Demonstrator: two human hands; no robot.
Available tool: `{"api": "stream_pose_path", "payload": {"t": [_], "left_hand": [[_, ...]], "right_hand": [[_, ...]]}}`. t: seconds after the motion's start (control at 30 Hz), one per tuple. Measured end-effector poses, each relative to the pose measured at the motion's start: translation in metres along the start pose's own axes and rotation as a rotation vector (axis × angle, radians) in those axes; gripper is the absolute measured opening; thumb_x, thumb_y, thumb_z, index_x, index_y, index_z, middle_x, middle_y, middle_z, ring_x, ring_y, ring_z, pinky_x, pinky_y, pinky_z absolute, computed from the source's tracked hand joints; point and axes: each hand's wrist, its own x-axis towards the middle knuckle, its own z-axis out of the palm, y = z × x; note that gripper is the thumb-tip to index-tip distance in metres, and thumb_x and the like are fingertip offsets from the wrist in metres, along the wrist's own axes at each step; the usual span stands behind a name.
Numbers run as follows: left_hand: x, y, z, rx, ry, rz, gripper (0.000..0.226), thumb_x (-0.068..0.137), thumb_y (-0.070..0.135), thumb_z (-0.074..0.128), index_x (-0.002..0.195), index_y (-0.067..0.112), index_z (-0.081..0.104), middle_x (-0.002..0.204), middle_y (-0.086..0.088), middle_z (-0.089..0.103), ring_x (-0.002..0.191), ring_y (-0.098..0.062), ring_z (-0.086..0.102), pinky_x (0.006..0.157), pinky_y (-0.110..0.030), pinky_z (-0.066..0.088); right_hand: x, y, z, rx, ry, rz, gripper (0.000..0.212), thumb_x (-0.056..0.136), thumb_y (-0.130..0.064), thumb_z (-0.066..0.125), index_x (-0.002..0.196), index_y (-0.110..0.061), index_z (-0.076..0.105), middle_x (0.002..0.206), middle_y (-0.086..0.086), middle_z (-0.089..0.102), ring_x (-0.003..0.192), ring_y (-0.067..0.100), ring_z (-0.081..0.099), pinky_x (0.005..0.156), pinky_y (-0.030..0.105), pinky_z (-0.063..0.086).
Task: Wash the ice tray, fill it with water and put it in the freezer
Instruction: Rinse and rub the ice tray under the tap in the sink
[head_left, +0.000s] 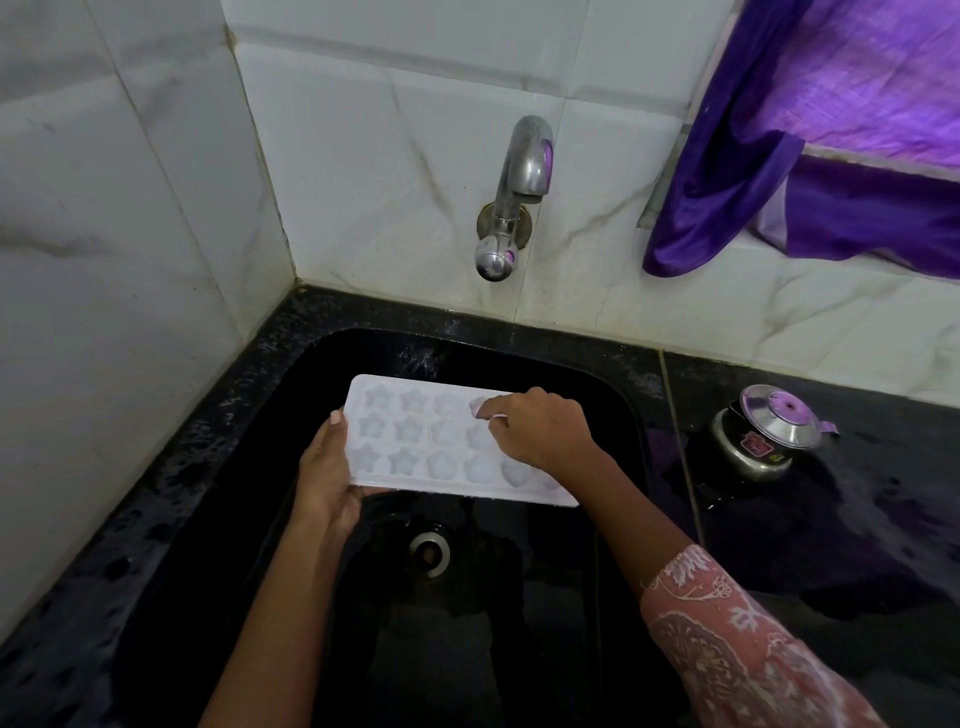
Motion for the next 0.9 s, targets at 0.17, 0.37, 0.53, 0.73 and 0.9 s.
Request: {"api": "stream_pose_path", "payload": {"t": [0.17,0.37,0.53,0.73,0.9], "left_hand": [[0.0014,-0.0029,0.0003,0.007,-0.012,-0.016,0.036,0.1,0.037,0.035,0.121,0.015,0.054,0.106,-0.008,0.065,0.092,-0.026,0.064,0.065,-0.045,0.053],[0.0013,-0.0034,0.0007,0.011,-0.012,-0.021,0.034,0.099,0.038,0.036,0.118,0.017,0.055,0.103,-0.006,0.066,0.091,-0.026,0.064,0.064,-0.045,0.052],[0.0016,-0.0039,0.0,0.007,0.01,-0.009,0.033,0.099,0.038,0.037,0.117,0.018,0.055,0.101,-0.006,0.066,0.089,-0.025,0.064,0.062,-0.043,0.052],[0.0013,-0.0059,0.0014,-0.005,0.02,-0.009,0.036,0.099,0.038,0.037,0.12,0.016,0.055,0.107,-0.008,0.065,0.092,-0.027,0.064,0.065,-0.043,0.053],[0.0002,-0.0057,0.0038,-0.01,0.019,-0.009,0.035,0.099,0.039,0.036,0.119,0.018,0.056,0.11,-0.009,0.065,0.095,-0.028,0.064,0.067,-0.045,0.054]], "right_hand": [[0.0028,0.0031,-0.0001,0.003,0.014,0.036,0.036,0.096,-0.026,0.033,0.118,-0.038,0.058,0.099,0.0,0.066,0.075,0.018,0.057,0.062,0.025,0.039],[0.0051,0.0014,0.0015,0.004,0.033,0.02,0.035,0.097,-0.026,0.033,0.117,-0.036,0.059,0.103,-0.001,0.067,0.081,0.019,0.062,0.064,0.026,0.04],[0.0047,0.0006,0.0043,0.032,-0.001,0.028,0.037,0.097,-0.026,0.032,0.123,-0.037,0.056,0.107,-0.003,0.066,0.07,0.014,0.052,0.055,0.022,0.036],[0.0006,0.0026,0.0009,0.053,-0.023,0.039,0.04,0.097,-0.026,0.031,0.126,-0.043,0.052,0.109,-0.003,0.065,0.07,0.011,0.047,0.051,0.016,0.03],[-0.0004,-0.0044,-0.0024,0.041,0.104,0.015,0.035,0.096,-0.024,0.034,0.123,-0.032,0.055,0.085,0.0,0.06,0.067,0.016,0.05,0.052,0.023,0.03]]}}
